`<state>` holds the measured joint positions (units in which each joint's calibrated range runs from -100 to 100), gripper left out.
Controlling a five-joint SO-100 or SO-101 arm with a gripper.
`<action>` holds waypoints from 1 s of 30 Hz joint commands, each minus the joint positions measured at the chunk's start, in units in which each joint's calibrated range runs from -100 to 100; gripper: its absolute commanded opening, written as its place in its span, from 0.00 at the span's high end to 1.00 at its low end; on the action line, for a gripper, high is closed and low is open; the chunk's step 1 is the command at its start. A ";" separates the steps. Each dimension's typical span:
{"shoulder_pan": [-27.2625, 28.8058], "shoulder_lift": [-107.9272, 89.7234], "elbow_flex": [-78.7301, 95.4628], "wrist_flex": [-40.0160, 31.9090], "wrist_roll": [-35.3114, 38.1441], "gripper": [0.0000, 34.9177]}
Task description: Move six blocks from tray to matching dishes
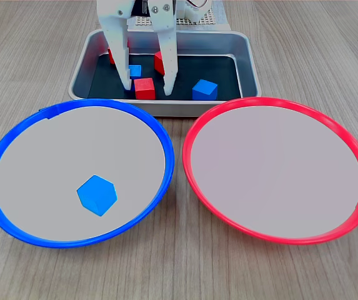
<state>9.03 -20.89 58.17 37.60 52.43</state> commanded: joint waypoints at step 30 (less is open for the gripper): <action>-24.23 28.86 -61.22 22.70 -35.12 0.99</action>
<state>-13.45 0.51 3.09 63.87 20.78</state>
